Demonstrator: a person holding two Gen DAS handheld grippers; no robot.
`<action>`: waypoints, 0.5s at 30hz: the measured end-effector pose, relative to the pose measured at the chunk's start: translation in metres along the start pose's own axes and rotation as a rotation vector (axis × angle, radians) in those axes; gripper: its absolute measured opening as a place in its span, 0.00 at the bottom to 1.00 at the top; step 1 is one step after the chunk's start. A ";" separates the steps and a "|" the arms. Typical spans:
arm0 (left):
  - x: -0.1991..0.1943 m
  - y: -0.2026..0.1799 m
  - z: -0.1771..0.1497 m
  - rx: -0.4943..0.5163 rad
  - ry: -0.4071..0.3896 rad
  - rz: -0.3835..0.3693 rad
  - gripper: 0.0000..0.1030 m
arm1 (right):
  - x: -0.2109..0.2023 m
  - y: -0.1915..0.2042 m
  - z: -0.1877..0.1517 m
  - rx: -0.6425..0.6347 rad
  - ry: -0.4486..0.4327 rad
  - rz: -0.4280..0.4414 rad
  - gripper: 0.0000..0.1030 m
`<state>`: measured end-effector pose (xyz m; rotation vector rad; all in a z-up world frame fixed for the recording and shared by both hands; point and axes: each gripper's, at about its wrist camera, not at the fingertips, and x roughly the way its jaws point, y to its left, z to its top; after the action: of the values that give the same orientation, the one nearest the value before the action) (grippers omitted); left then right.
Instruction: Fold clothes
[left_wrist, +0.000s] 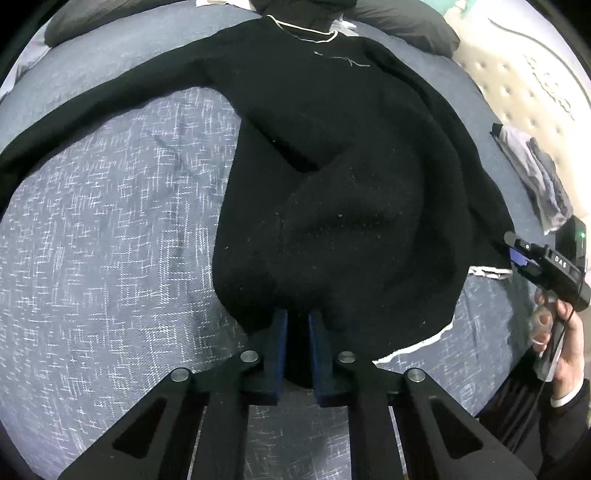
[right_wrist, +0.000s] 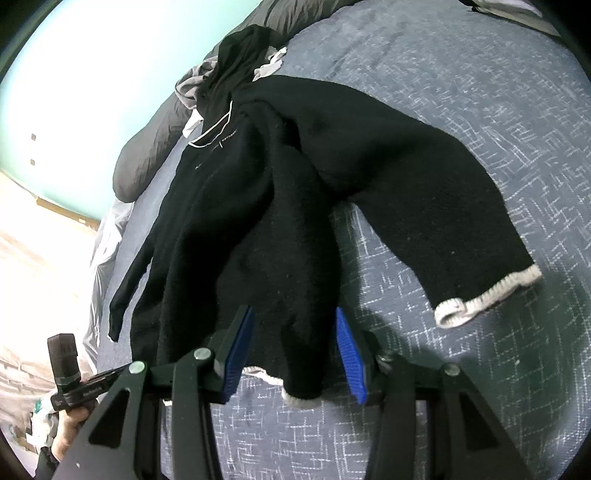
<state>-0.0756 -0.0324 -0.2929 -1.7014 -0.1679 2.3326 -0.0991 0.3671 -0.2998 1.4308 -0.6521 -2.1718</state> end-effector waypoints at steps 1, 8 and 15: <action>-0.001 0.000 -0.001 0.003 -0.003 0.000 0.10 | 0.001 0.000 0.000 -0.001 0.001 -0.001 0.45; -0.042 0.016 -0.005 -0.029 -0.073 -0.052 0.09 | -0.004 -0.002 0.001 0.007 -0.009 0.001 0.45; -0.073 0.076 -0.001 -0.154 -0.120 -0.082 0.08 | -0.013 -0.001 0.002 0.025 -0.032 -0.003 0.45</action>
<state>-0.0639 -0.1246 -0.2438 -1.5881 -0.4414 2.4155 -0.0966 0.3760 -0.2904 1.4130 -0.6915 -2.2004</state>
